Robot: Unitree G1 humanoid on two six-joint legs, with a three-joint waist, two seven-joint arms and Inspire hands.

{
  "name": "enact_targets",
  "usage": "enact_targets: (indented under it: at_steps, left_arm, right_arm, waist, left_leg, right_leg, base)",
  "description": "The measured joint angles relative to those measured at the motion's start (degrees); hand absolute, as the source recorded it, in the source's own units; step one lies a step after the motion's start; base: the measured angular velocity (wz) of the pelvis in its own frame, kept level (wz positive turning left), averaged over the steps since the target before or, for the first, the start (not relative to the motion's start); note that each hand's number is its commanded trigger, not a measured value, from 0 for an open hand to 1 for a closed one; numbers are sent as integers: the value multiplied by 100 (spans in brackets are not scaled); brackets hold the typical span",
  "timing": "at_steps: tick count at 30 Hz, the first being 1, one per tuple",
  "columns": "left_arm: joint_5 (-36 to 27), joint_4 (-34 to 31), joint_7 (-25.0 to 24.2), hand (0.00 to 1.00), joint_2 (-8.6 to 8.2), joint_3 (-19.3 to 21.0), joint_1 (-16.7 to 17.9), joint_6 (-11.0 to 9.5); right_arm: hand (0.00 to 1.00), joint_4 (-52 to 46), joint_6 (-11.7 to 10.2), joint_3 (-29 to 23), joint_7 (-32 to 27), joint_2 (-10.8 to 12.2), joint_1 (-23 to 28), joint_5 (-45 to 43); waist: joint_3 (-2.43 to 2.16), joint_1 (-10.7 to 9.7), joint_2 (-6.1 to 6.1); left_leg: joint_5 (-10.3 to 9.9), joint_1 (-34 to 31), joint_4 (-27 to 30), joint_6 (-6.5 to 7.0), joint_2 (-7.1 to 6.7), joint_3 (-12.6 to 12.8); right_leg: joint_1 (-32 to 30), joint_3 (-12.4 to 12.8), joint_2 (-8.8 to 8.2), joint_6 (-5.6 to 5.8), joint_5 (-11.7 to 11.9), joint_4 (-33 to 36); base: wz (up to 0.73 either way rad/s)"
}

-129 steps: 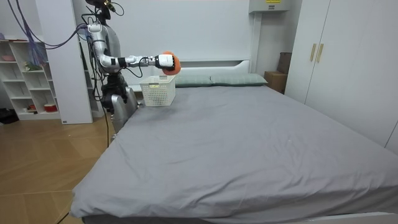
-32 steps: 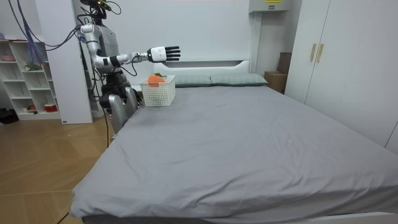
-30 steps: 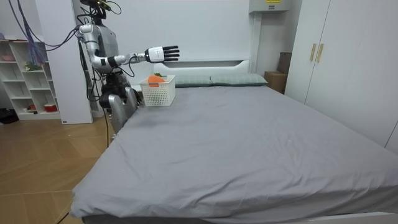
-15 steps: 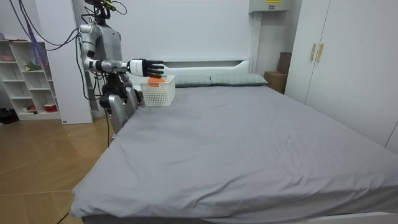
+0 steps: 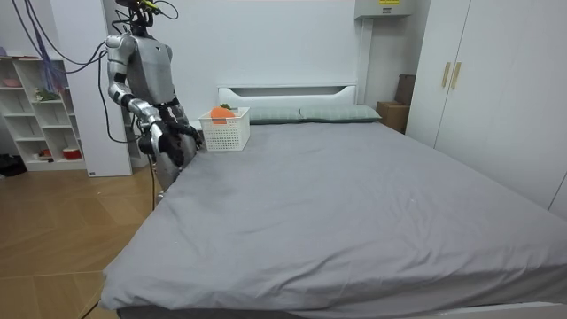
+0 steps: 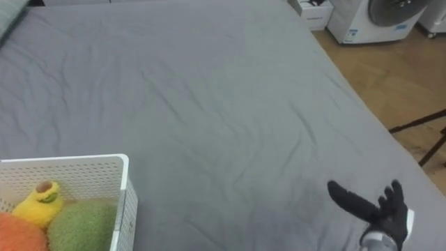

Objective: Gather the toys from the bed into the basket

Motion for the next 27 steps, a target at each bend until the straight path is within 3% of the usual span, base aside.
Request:
enact_targets:
  at_steps: [7,13,16,21,27]
  left_arm:
    - [1,48,23,0,-20,20,8,-10]
    - [93,110,-144,0,-13,136,31,0]
    - [148,102,-152,0,-13,137,27,102]
    - [147,102,-181,0,-12,90,-69,380]
    - [145,92,-180,0,-21,-158,-79,516]
  right_arm:
    - [0,1979,-69,2,41,152,363,-290]
    - [0,3517,50,51,656,131,417,-1021]
    - [0,3971,327,406,1087,113,350,-1821]
    - [0,4382,965,746,1696,135,28,-2853]
    - [0,4312,1233,976,1751,142,-221,-3602]
  waist:
    - [28,9,74]
    - [34,59,102]
    - [28,80,102]
    - [27,85,116]
    - [22,94,122]
  left_leg:
    - [-12,89,-18,-13,8,1]
    - [-37,81,-20,-47,17,1]
    - [-37,122,-20,-46,19,8]
    - [-50,186,-23,-60,16,-13]
    - [-52,192,-9,-60,17,-19]
  right_leg:
    - [70,3,-4,-9,-21,14]
    - [79,14,8,-22,-30,13]
    - [91,19,13,-26,-29,20]
    - [183,-23,10,-27,-33,10]
    - [201,-21,12,-30,-34,11]
  base:
    - [0]
    - [-2]
    - [-1]
    - [1]
    - [0]
